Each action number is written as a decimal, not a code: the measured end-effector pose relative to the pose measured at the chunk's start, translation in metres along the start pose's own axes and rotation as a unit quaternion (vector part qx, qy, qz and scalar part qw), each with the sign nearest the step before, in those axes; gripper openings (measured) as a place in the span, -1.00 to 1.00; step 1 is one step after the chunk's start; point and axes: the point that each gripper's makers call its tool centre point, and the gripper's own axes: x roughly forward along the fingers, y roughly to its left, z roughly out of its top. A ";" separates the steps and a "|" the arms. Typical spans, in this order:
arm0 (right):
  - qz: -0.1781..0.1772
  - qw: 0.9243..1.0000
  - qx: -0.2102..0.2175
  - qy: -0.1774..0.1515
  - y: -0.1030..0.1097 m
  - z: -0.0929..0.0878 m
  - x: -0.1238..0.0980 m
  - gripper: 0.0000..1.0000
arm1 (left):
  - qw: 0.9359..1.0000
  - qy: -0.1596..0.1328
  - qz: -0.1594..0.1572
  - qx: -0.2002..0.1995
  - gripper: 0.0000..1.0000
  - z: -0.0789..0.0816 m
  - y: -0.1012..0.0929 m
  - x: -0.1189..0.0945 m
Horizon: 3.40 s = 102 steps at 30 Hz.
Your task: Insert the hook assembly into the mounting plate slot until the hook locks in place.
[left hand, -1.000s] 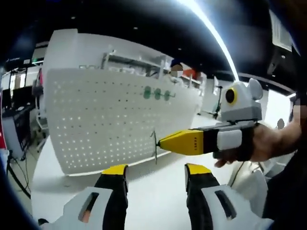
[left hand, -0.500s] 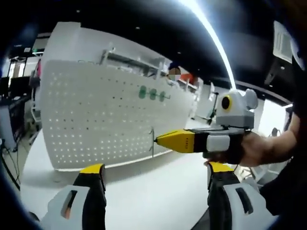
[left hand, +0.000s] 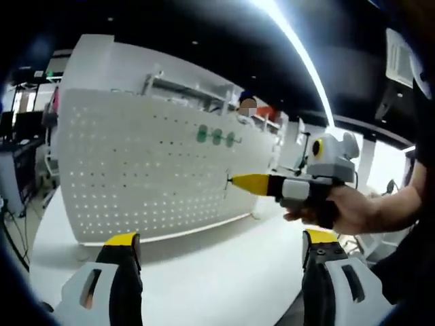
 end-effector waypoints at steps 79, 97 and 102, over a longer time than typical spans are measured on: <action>-0.274 0.953 -0.027 -0.125 -0.257 0.097 -0.012 -1.00 | 0.999 0.010 0.024 -0.027 0.99 -0.011 0.024 -0.001; -0.294 0.949 -0.060 -0.100 -0.261 0.092 -0.009 -0.99 | 0.999 0.009 0.027 -0.026 0.98 -0.008 0.023 -0.004; -0.295 0.948 -0.068 -0.097 -0.259 0.095 -0.010 -0.98 | 0.999 0.007 0.032 -0.026 1.00 -0.008 0.024 -0.009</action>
